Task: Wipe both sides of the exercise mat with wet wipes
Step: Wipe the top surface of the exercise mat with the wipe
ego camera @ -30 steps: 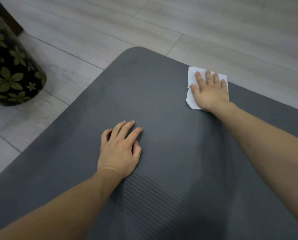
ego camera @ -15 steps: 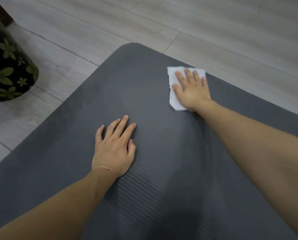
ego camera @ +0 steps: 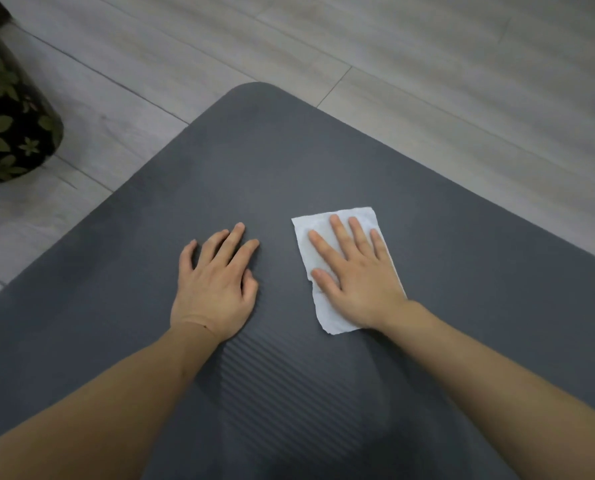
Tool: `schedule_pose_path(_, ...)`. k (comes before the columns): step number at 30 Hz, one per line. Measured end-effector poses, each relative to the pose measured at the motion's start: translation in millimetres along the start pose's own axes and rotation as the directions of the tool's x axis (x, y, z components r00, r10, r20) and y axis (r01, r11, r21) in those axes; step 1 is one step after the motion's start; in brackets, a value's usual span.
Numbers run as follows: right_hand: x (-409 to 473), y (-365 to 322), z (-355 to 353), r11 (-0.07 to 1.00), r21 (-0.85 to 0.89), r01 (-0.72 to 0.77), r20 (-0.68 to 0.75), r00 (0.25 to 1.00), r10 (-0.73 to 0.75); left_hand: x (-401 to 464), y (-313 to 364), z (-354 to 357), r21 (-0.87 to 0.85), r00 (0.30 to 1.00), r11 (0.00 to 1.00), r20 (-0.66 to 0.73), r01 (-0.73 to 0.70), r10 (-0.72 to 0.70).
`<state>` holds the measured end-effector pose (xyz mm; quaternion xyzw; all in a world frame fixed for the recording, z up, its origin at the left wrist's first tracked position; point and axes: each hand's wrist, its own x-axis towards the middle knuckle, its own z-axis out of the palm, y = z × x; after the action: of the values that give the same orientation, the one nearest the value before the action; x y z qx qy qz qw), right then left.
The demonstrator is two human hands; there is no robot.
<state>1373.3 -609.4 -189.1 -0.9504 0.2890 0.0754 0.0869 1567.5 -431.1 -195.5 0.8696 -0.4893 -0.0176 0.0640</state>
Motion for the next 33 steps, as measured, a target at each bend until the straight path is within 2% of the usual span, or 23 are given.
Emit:
schedule_pose_path(3,61.4,-2.8,-8.4,1.0,-0.005,0.029,-0.034,0.999,-0.03,1.0,0.9,-0.5,-0.002,1.0,1.0,0.006,-0.004,0.004)
schedule_pose_path(7,122.8,-12.6,-18.4,1.0,0.006,-0.008,-0.032,0.999,0.008,2.3,0.6,0.7,-0.002,1.0,1.0,0.014,-0.001,0.001)
schedule_pose_path(11,65.6,-8.3,-1.9,1.0,0.001,0.024,-0.059,0.998,-0.024,1.6,2.2,-2.4,-0.005,1.0,1.0,0.009,0.026,-0.026)
schedule_pose_path(14,6.1,-6.6,10.4,0.996,-0.055,0.073,-0.072,0.994,-0.077,-1.8,4.4,-3.8,-0.004,0.982,0.982,0.024,0.188,-0.188)
schedule_pose_path(17,-14.7,-5.8,11.9,0.991,-0.087,0.101,-0.02,0.995,-0.103,-2.3,7.3,-5.7,0.007,0.944,0.947,0.081,0.321,-0.32)
schedule_pose_path(22,58.2,-41.7,-1.6,0.971,-0.066,0.23,-0.019,0.972,-0.232,0.2,7.8,-6.5,0.032,0.946,0.954,0.121,0.298,-0.299)
schedule_pose_path(25,98.0,-62.9,-2.3,0.966,-0.092,0.242,-0.04,0.968,-0.247,-0.4,6.2,-3.8,0.053,0.949,0.958,0.134,0.281,-0.285)
schedule_pose_path(33,102.0,-62.0,-3.3,0.957,-0.112,0.268,-0.035,0.961,-0.273,3.0,2.5,-7.6,0.069,0.932,0.968,0.262,0.242,-0.252)
